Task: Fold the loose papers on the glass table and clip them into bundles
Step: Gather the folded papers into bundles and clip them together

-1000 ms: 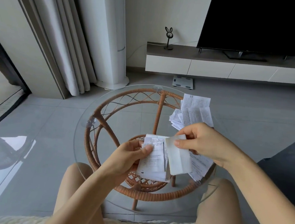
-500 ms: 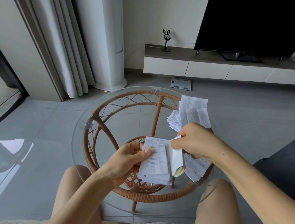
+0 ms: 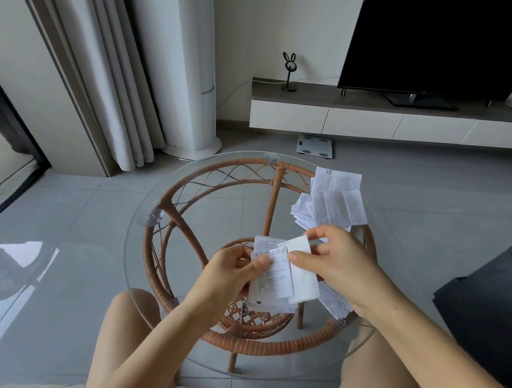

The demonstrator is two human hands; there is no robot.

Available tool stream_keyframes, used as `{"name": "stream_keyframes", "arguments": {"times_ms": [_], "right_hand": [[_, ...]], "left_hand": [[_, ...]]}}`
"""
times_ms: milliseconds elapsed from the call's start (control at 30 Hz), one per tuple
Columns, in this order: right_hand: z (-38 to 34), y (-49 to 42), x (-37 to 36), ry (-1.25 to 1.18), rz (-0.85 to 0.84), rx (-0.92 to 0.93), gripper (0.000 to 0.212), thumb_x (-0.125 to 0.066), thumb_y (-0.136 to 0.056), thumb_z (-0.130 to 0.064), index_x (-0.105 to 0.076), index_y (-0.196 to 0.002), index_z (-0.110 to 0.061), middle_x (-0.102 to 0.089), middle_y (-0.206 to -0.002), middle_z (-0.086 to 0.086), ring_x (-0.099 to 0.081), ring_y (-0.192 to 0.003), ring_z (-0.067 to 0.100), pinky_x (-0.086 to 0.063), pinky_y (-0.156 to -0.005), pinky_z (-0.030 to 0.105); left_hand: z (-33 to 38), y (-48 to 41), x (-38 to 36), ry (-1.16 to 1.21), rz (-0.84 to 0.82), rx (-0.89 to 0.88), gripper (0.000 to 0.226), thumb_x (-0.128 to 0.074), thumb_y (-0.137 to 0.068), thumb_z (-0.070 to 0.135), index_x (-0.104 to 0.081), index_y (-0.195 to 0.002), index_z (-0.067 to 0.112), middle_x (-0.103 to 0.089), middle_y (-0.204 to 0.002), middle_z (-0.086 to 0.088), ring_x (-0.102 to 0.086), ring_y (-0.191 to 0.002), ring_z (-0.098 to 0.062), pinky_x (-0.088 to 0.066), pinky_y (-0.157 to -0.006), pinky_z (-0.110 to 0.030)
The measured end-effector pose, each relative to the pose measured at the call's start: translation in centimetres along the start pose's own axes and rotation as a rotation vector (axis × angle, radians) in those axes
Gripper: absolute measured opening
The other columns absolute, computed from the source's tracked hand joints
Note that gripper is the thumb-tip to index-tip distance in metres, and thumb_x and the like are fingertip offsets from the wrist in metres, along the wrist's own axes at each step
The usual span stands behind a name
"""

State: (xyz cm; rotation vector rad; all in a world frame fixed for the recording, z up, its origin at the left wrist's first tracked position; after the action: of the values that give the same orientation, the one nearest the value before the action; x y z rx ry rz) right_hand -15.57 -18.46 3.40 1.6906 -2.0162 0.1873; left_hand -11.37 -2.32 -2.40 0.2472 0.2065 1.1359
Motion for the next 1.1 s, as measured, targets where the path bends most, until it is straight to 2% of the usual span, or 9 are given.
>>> {"name": "stream_keyframes", "arguments": {"times_ms": [133,233,367,467,667,733,867,1000,1100], "right_hand": [[0.7,1.1,0.0,0.03,0.157,0.051,0.007,-0.067,-0.085,-0.02,-0.062,-0.081,-0.022,-0.072,-0.072,-0.001,-0.067,-0.075,0.015,-0.055,-0.075,0.038],[0.7,1.7,0.1,0.179,0.288,0.132,0.016,-0.069,-0.082,-0.021,-0.063,-0.069,-0.027,-0.067,-0.068,-0.009,-0.062,-0.07,0.012,-0.05,-0.068,0.029],[1.9,1.2,-0.4,0.027,0.413,0.103,0.012,-0.072,-0.082,-0.02,-0.069,-0.071,-0.023,-0.068,-0.069,-0.012,-0.063,-0.069,0.007,-0.047,-0.064,0.025],[2.6,0.9,-1.5,-0.076,0.447,0.082,0.006,-0.07,-0.084,-0.02,-0.073,-0.081,-0.016,-0.071,-0.073,-0.007,-0.066,-0.071,0.01,-0.053,-0.066,0.03],[2.2,2.0,-3.2,0.069,0.637,0.137,0.008,-0.067,-0.086,-0.028,-0.07,-0.08,-0.024,-0.064,-0.072,-0.017,-0.06,-0.069,0.005,-0.045,-0.058,0.026],[2.5,2.0,-3.6,0.007,0.64,0.111,0.011,-0.067,-0.085,-0.03,-0.066,-0.075,-0.028,-0.062,-0.071,-0.019,-0.059,-0.069,0.003,-0.042,-0.058,0.027],[3.5,1.2,-4.4,-0.182,0.571,0.028,0.019,-0.067,-0.085,-0.032,-0.067,-0.067,-0.025,-0.068,-0.072,-0.009,-0.062,-0.071,0.01,-0.049,-0.065,0.032],[3.1,1.0,-5.0,-0.111,0.511,0.023,0.034,-0.055,-0.093,-0.03,-0.059,-0.061,-0.017,-0.064,-0.07,-0.004,-0.059,-0.069,0.018,-0.045,-0.062,0.033],[2.9,1.2,-5.2,-0.059,0.44,0.042,0.034,-0.049,-0.095,-0.031,-0.053,-0.063,-0.022,-0.06,-0.072,-0.005,-0.056,-0.068,0.013,-0.04,-0.057,0.023]], "left_hand": [[-0.1,0.0,-0.3,0.018,0.047,0.02,0.032,-0.064,-0.087,0.025,-0.06,-0.1,-0.004,-0.072,-0.081,-0.004,-0.071,-0.079,-0.02,-0.06,-0.069,-0.036],[-0.2,0.0,-0.5,0.069,0.075,0.016,0.031,-0.064,-0.087,0.023,-0.06,-0.103,-0.004,-0.072,-0.081,-0.006,-0.07,-0.08,-0.023,-0.059,-0.073,-0.043],[-0.5,0.1,-1.1,0.149,0.097,0.006,0.028,-0.061,-0.089,0.021,-0.058,-0.106,-0.001,-0.071,-0.093,-0.016,-0.069,-0.086,-0.029,-0.059,-0.071,-0.042],[-1.0,0.2,-1.4,0.21,0.099,0.013,0.022,-0.059,-0.091,0.019,-0.058,-0.107,0.003,-0.069,-0.088,-0.01,-0.069,-0.081,-0.023,-0.059,-0.062,-0.035],[-1.4,0.2,-1.3,0.254,0.118,-0.028,0.02,-0.057,-0.092,0.017,-0.058,-0.106,0.004,-0.069,-0.085,-0.005,-0.067,-0.081,-0.02,-0.057,-0.062,-0.033],[-1.6,0.2,-1.2,0.265,0.135,-0.032,0.018,-0.057,-0.092,0.017,-0.058,-0.106,0.005,-0.068,-0.086,-0.007,-0.066,-0.083,-0.022,-0.056,-0.061,-0.033],[-1.7,0.2,-1.2,0.22,0.184,-0.075,0.013,-0.055,-0.094,0.017,-0.058,-0.103,0.008,-0.067,-0.083,-0.005,-0.064,-0.077,-0.016,-0.053,-0.057,-0.025],[-1.4,0.2,-1.1,0.171,0.206,-0.125,0.01,-0.053,-0.095,0.015,-0.057,-0.101,0.009,-0.066,-0.089,-0.009,-0.063,-0.076,-0.012,-0.051,-0.056,-0.021],[-1.3,0.4,-0.7,0.124,0.23,-0.166,0.006,-0.053,-0.095,0.012,-0.057,-0.099,0.01,-0.066,-0.089,-0.008,-0.064,-0.077,-0.013,-0.052,-0.058,-0.023]]}}
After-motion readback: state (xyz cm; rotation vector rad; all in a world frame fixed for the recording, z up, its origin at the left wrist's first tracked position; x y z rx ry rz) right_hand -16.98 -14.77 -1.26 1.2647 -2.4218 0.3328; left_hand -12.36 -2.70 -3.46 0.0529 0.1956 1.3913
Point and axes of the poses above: each hand's wrist, its own y-axis away from the middle knuckle, its own x-axis out of the back of the hand, z = x × y, the point moved 5 cm from there along -y, towards the middle knuckle
